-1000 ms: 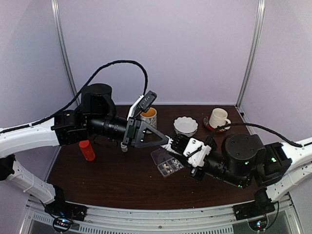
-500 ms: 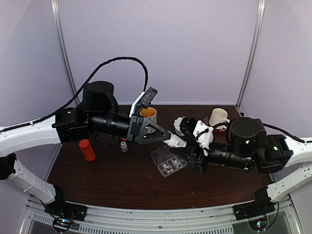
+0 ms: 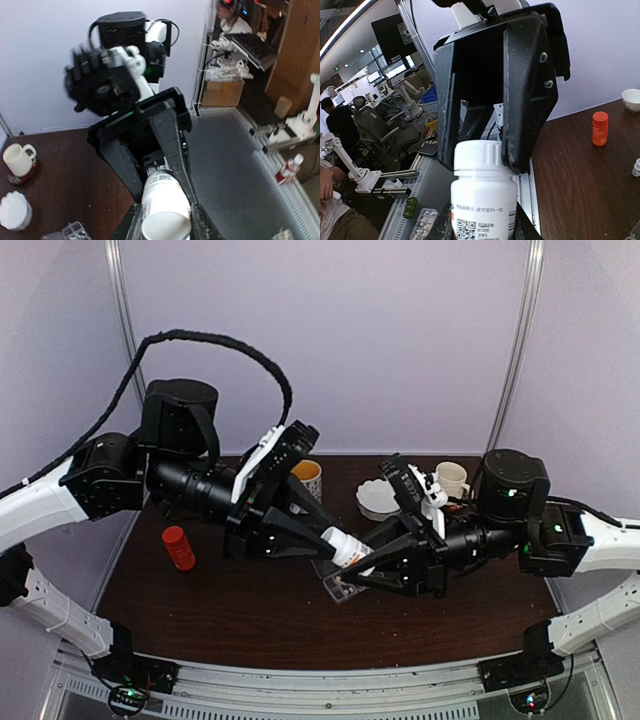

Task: Sort the pills into containers
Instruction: Close the lid of the pill bottle, then screw the lid of the pill bottle onto the pill bottle.

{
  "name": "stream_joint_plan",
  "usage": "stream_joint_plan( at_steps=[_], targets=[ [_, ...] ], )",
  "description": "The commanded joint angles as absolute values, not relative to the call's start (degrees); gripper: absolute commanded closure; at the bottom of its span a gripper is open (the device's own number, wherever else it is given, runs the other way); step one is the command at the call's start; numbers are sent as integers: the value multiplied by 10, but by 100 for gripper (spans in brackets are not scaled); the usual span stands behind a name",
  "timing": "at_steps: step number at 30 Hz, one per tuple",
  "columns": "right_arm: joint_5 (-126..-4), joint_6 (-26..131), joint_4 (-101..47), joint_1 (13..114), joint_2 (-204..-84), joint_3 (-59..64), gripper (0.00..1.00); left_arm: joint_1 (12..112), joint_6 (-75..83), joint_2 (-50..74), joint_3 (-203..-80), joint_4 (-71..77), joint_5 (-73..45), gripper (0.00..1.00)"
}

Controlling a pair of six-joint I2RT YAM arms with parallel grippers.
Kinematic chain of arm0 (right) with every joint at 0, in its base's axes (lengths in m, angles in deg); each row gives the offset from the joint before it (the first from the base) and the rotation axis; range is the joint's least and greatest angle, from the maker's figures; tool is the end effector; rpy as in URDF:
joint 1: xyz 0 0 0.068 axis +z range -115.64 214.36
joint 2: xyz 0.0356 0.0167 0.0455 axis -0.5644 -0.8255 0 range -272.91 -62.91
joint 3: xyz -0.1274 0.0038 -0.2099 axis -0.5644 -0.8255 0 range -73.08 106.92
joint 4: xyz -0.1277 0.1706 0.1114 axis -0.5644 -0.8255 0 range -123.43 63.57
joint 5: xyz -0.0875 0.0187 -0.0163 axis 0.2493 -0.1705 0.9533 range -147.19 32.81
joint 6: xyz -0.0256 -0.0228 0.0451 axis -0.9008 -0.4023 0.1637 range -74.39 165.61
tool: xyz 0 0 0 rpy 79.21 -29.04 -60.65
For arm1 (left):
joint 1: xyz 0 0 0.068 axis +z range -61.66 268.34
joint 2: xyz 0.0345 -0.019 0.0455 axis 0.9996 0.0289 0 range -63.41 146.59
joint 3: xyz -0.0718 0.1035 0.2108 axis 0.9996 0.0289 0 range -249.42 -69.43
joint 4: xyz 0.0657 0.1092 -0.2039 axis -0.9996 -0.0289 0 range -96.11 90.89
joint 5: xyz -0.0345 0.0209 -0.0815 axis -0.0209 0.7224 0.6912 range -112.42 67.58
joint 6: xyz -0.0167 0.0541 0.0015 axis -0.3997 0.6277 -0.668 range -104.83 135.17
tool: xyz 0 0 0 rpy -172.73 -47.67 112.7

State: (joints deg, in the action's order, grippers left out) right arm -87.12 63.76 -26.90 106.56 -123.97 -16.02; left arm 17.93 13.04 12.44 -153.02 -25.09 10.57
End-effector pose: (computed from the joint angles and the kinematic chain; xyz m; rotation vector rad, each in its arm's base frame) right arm 0.0546 0.2345 0.3557 -1.2527 1.4455 1.5678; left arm 0.0725 -0.2678 0.3980 1.5104 1.4466 -1.3633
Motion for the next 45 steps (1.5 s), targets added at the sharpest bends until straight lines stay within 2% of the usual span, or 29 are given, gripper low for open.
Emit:
stream_joint_plan(
  at_steps=[1,4,6,11,15,18,23,27,31,36,39,42,45],
  targets=[
    [-972,719,-102,1060,-1262,-156,100,153,426,162,-1551,-389,134,79],
    [-989,749,-67,1060,-1265,-162,100,152,553,168,-1570,-446,130,79],
    [-987,751,-75,1060,-1266,-162,100,151,582,169,-1573,-448,103,78],
    [-953,720,-134,1060,-1262,-162,100,151,592,165,-1576,-436,25,54],
    [-891,641,-251,1059,-1257,-152,100,153,504,136,-1552,-378,-50,29],
    [-842,597,-327,1057,-1252,-156,100,170,450,95,-1518,-342,-67,17],
    [-808,568,-350,1055,-1240,-179,100,183,375,13,-1424,-257,-58,3],
    [-759,546,-347,1056,-1220,-198,100,183,184,-16,-1381,-191,-111,3],
    [-699,511,-345,1064,-1195,-211,100,184,1,0,-1419,-209,-137,2],
    [-570,432,-359,1103,-1183,-214,100,190,-206,19,-1400,-158,-113,3],
    [-542,388,-348,1122,-1184,-214,100,223,-344,34,-1379,-128,-59,2],
    [-529,368,-329,1128,-1187,-213,100,235,-395,35,-1350,-52,-5,5],
    [-502,344,-334,1140,-1200,-201,100,235,-394,37,-1359,-69,-4,6]
  ],
)
